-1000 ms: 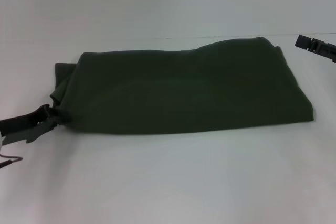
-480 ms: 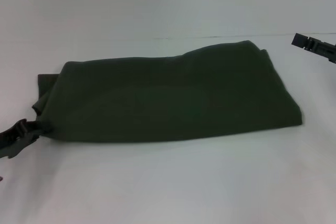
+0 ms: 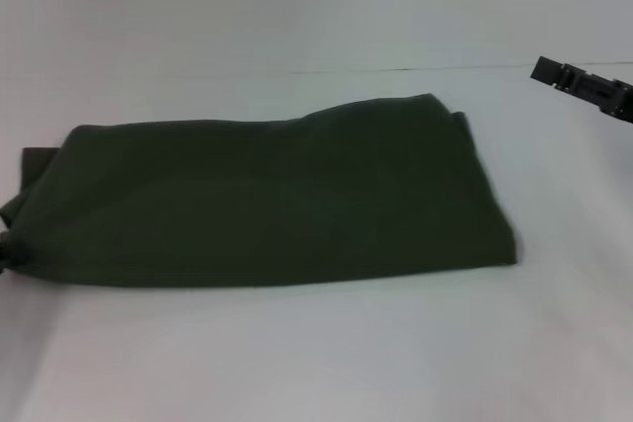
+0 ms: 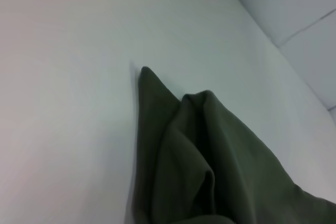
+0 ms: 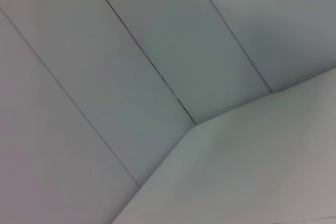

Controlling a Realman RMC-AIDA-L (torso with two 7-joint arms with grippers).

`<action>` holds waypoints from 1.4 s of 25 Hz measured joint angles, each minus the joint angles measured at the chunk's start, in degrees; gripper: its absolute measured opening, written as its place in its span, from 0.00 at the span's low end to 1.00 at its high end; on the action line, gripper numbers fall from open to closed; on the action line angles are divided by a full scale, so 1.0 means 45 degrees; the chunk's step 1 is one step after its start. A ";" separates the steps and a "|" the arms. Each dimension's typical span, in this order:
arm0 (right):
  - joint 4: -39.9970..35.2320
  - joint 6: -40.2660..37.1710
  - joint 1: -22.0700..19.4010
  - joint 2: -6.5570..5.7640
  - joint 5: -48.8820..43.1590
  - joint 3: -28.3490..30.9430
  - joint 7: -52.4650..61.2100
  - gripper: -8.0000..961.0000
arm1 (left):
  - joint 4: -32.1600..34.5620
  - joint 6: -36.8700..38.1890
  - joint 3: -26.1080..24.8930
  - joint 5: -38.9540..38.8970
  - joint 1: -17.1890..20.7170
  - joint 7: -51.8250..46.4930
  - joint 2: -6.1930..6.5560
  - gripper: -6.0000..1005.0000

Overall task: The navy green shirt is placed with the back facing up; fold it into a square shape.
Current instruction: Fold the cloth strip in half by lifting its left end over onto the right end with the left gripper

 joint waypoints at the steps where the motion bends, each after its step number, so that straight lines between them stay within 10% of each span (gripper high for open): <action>1: 0.0009 0.0014 0.0008 0.0040 0.0012 0.0000 -0.0011 0.94 | 0.0129 0.0024 -0.0076 0.0026 0.0075 0.0015 0.0037 0.06; 18: 0.0043 0.0214 0.0000 0.0362 0.0139 -0.0013 -0.0222 0.94 | 0.1639 0.0523 -0.1411 0.1234 0.0520 0.0032 0.0608 0.06; 23: 0.0040 0.0122 -0.0160 0.0302 0.0139 0.0007 -0.0316 0.94 | 0.1419 0.2967 -0.1334 -0.0241 0.0036 0.0142 0.0632 0.06; 28: -0.0114 -0.0165 -0.0828 0.0046 0.0483 0.0088 -0.0363 0.95 | 0.0725 0.5123 -0.0091 -0.2466 -0.1168 0.0257 0.0107 0.06; 31: -0.0222 -0.0498 -0.1414 -0.0324 0.0886 0.0337 -0.0442 0.95 | 0.0111 0.4854 0.1214 -0.3063 -0.2312 0.0354 -0.0677 0.06; 35: -0.0306 -0.0819 -0.2122 -0.1025 0.1014 0.0961 -0.0687 0.95 | -0.3216 0.3419 0.2708 -0.4034 -0.4017 0.1958 -0.0948 0.06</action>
